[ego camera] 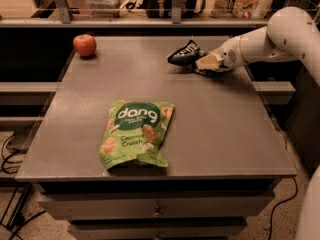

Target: Move blue chip bag near apple

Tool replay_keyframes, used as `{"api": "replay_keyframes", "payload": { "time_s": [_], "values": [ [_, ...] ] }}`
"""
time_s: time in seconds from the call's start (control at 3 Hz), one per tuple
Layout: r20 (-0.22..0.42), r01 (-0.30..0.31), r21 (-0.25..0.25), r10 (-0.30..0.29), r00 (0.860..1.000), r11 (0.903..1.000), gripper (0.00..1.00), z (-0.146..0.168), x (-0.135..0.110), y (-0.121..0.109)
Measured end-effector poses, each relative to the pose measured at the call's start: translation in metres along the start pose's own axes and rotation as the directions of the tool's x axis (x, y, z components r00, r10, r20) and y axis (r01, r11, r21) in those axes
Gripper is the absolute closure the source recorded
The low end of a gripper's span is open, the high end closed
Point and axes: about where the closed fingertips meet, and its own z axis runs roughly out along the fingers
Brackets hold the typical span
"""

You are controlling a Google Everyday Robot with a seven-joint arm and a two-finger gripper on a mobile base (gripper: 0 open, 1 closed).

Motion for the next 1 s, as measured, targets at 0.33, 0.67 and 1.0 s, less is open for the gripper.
{"api": "replay_keyframes", "payload": {
  "time_s": [0.33, 0.67, 1.0],
  "values": [
    [0.000, 0.000, 0.000, 0.000, 1.000, 1.0000, 1.00, 0.000, 0.000, 0.000],
    [0.000, 0.000, 0.000, 0.000, 1.000, 1.0000, 1.00, 0.000, -0.001, 0.000],
    [0.029, 0.127, -0.030, -0.126, 0.992, 0.9914, 1.00, 0.008, -0.037, 0.016]
  ]
}}
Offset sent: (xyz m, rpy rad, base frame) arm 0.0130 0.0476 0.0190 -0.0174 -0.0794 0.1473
